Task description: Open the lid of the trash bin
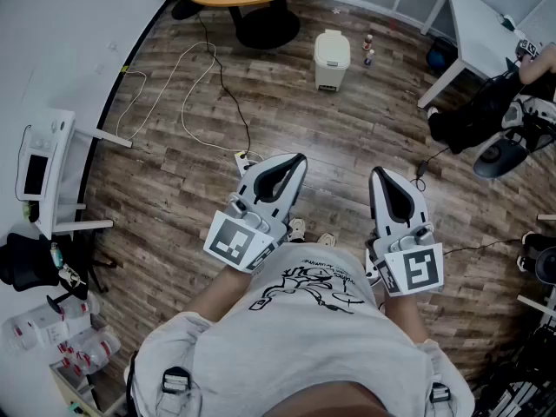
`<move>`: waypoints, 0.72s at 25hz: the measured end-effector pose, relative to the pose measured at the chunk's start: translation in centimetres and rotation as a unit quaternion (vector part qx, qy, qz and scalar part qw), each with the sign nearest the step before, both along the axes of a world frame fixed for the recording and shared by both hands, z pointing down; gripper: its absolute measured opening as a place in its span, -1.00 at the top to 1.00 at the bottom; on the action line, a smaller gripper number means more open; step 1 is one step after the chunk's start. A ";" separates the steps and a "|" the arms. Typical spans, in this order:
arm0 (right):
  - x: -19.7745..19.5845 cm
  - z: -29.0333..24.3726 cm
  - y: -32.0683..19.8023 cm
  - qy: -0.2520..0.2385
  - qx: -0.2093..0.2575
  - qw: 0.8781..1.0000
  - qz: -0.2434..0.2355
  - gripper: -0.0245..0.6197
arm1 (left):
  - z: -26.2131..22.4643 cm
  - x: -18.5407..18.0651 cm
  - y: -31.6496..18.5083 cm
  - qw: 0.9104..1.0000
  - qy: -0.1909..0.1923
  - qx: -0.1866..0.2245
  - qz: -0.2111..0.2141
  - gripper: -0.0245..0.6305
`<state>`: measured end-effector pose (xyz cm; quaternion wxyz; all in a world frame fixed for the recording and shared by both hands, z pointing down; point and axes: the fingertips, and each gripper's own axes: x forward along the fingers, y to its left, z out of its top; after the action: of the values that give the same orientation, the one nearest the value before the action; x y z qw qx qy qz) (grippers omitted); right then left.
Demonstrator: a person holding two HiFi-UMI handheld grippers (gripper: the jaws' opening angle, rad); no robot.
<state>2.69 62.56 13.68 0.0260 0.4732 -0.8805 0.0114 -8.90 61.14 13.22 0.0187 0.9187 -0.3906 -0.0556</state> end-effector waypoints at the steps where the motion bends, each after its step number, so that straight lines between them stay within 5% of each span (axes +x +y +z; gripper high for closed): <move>1: -0.1 0.0 -0.2 0.001 0.001 1.000 0.000 0.91 | 0.1 -0.1 -0.2 1.000 0.000 0.000 0.000 0.86; 18: -4.7 0.6 -2.2 -0.014 -0.007 1.000 0.023 0.90 | 1.2 -5.6 -2.0 1.000 0.002 -0.011 0.003 0.86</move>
<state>-2.03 60.34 14.25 0.0163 0.4929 -0.8696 0.0246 -14.50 59.16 14.43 0.0295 0.9194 -0.3886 -0.0531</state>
